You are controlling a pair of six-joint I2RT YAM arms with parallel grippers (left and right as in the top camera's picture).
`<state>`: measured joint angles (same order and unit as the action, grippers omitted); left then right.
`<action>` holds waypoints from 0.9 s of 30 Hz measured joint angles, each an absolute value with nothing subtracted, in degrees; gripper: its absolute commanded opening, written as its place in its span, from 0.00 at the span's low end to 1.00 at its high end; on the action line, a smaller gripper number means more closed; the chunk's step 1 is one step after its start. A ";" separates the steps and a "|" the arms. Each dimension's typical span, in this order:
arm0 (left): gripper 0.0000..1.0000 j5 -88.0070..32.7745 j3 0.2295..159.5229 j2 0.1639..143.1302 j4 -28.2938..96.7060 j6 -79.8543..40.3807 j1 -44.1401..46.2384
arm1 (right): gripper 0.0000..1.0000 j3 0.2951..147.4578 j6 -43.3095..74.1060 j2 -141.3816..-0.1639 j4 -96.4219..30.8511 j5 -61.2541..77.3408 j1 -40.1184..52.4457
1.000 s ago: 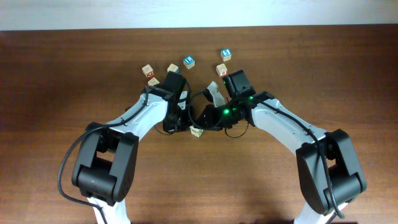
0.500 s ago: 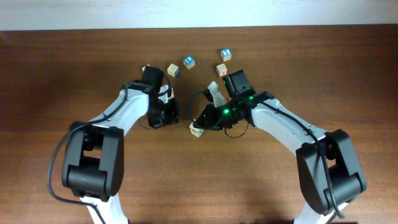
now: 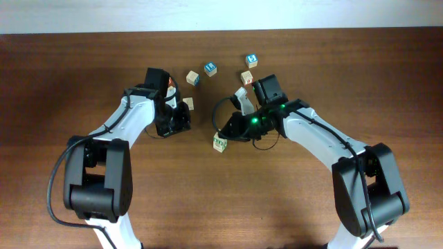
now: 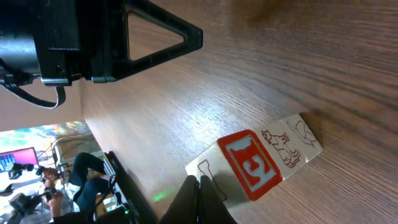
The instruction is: Rotate 3 blocks
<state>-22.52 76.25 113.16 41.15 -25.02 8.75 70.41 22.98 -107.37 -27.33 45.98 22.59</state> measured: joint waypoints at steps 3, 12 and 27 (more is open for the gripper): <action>0.00 -22.52 76.27 113.16 41.15 -25.02 8.75 | 0.05 70.70 23.03 -107.48 -27.49 45.93 22.55; 0.00 -22.52 76.29 113.16 41.15 -25.02 8.75 | 0.11 71.42 23.40 -107.85 -28.16 46.22 22.48; 0.00 -22.48 85.58 113.16 51.42 -21.74 5.74 | 0.53 84.73 19.59 -101.67 -42.83 44.91 21.21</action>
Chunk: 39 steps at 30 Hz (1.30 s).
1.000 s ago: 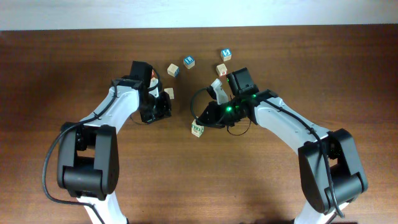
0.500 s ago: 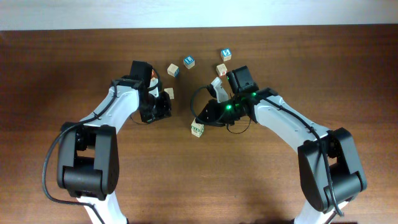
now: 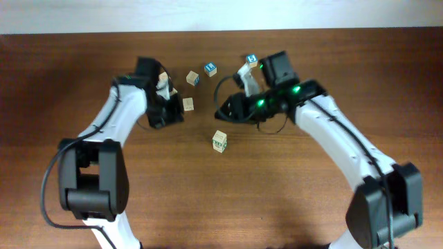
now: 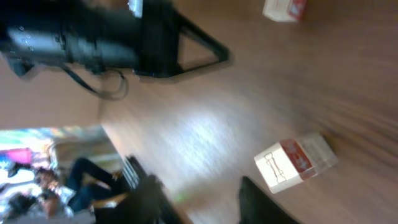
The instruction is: Rotate 3 blocks
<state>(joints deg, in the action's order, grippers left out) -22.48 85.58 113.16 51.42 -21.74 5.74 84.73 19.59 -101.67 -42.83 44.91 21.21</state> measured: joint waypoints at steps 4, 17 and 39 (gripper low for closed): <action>0.00 -18.98 97.51 110.72 63.33 -17.74 2.26 | 0.64 96.66 14.09 -98.56 -59.81 35.88 19.03; 0.99 -7.16 105.78 83.33 78.54 6.79 1.06 | 0.94 107.07 9.50 -81.52 -87.92 -6.17 18.76; 0.99 -1.19 105.75 82.17 79.42 8.16 1.04 | 0.98 107.48 9.06 -59.46 -96.97 -10.57 18.76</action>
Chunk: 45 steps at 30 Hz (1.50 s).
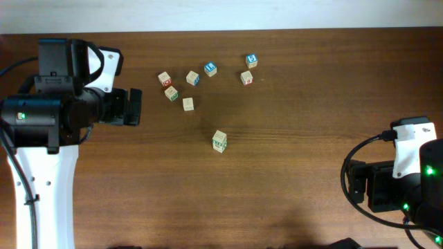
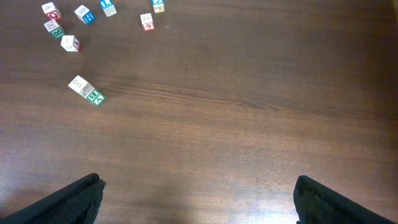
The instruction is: Rotate 3 blocks
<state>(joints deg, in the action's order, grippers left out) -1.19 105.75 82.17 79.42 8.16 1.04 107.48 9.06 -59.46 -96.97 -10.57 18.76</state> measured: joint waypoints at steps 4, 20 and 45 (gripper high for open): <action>0.99 -1.19 105.75 82.17 79.42 8.19 1.04 | 0.98 107.44 9.08 -59.51 -95.29 -10.63 16.84; 0.99 -1.02 105.75 82.17 79.53 8.19 1.04 | 0.98 40.32 -8.05 -28.95 -22.55 12.32 3.60; 0.99 -0.99 105.75 82.17 79.53 8.19 1.04 | 0.98 1.15 -8.99 -0.91 -3.38 16.40 2.85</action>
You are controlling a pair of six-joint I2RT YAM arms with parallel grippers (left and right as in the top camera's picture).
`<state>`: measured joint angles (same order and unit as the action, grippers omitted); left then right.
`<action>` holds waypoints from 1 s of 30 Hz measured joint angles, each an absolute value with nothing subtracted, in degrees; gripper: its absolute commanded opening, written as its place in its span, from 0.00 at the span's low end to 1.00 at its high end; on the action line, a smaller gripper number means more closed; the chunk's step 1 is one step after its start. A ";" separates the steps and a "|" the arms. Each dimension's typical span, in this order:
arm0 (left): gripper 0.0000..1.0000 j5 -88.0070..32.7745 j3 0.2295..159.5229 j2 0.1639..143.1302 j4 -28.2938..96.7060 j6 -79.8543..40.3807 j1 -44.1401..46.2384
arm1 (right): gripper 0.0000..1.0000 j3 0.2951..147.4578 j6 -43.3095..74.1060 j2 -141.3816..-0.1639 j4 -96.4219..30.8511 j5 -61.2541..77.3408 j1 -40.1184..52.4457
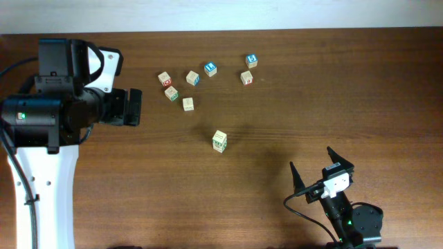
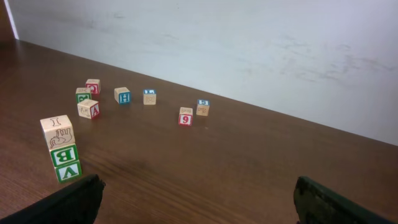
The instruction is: Rotate 3 blocks
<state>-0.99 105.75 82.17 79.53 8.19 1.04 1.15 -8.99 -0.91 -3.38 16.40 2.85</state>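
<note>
A small tower of stacked letter blocks [image 1: 219, 141] stands mid-table; in the right wrist view the tower [image 2: 61, 148] shows green B and V faces under a plain top block. Several single blocks lie behind it, among them a red-lettered one [image 1: 246, 77] [image 2: 185, 116] and a blue one [image 1: 210, 69] [image 2: 149, 96]. My right gripper [image 1: 317, 170] [image 2: 199, 205] sits low near the table's front edge, wide open, holding nothing, facing the blocks. My left gripper [image 1: 131, 107] is drawn back at the left, well clear of the blocks; its jaws are unclear.
The brown wooden table [image 1: 332, 104] ends at a pale wall [image 2: 249, 50] behind the blocks. The left arm's white link [image 1: 41, 187] runs along the left edge. Bare wood lies between the right gripper and the tower.
My right arm has moved from the table's right edge to low at the front centre-right, its camera now looking level across the table. The left arm and all blocks are unchanged.
First both grippers were among the blocks, the right one shut beside the tower. Then both were further back among the blocks, and the right one was open. Later both arms were pulled back to the sides with the blocks left standing. Now the right gripper rests low in front.
</note>
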 measured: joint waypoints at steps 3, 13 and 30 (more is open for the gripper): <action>0.99 -0.99 105.75 82.17 79.53 8.19 1.04 | 0.98 1.15 -9.02 -0.91 -3.38 16.40 2.85; 0.99 -0.99 105.75 82.17 79.53 8.19 1.04 | 0.98 1.06 -8.97 -0.89 -3.36 16.40 2.85; 0.99 -1.96 91.18 66.39 59.61 14.61 1.04 | 0.98 1.04 -9.02 -0.73 -3.31 16.38 2.87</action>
<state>-1.96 91.18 66.39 59.61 14.61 1.04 1.04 -9.02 -0.73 -3.31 16.38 2.87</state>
